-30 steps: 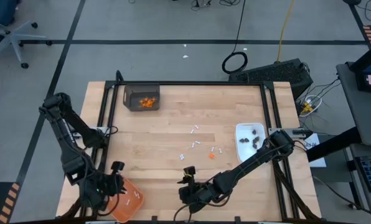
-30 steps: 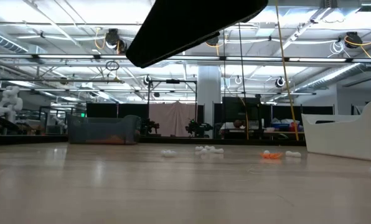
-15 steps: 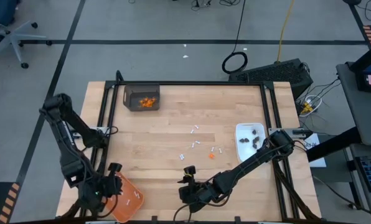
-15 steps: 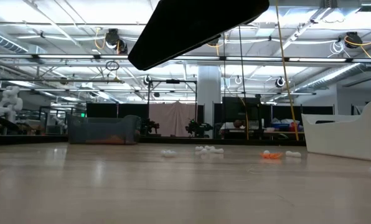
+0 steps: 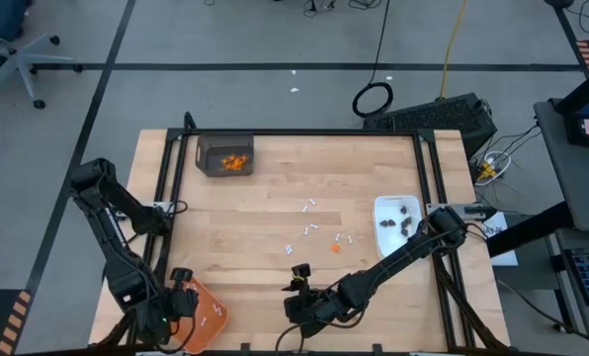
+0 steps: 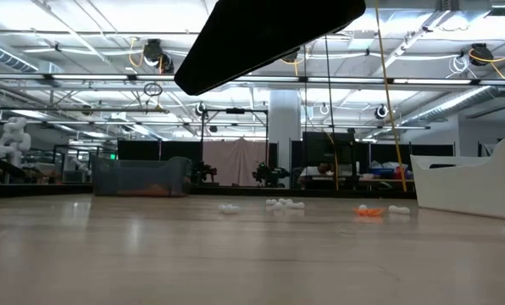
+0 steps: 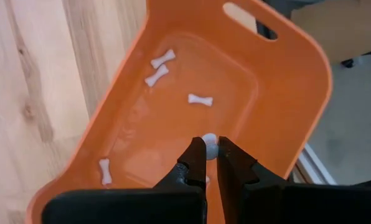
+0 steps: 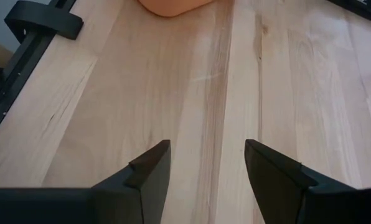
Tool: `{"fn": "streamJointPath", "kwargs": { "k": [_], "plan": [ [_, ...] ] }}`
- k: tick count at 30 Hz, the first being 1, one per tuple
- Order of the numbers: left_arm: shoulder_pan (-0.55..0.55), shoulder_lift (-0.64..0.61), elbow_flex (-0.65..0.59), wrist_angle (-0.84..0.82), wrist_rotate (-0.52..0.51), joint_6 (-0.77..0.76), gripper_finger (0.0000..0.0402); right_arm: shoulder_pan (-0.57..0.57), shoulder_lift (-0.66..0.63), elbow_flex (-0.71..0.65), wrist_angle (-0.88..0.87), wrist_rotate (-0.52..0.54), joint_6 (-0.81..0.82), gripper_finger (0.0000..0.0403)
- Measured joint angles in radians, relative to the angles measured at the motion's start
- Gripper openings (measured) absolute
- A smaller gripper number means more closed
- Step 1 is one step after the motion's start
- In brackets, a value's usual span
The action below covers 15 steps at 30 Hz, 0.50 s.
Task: Sort Halloween decoration
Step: Put the white bone toy into the orange bin
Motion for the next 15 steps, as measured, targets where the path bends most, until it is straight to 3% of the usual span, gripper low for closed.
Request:
{"fn": "streamJointPath", "kwargs": {
  "k": [15],
  "plan": [
    [0.0, 0.045, 0.0, 0.001, 0.006, 0.0, 0.0011, 0.0, 0.0, 0.0, 0.0, 0.0, 0.002, 0.0192]
  ]
}}
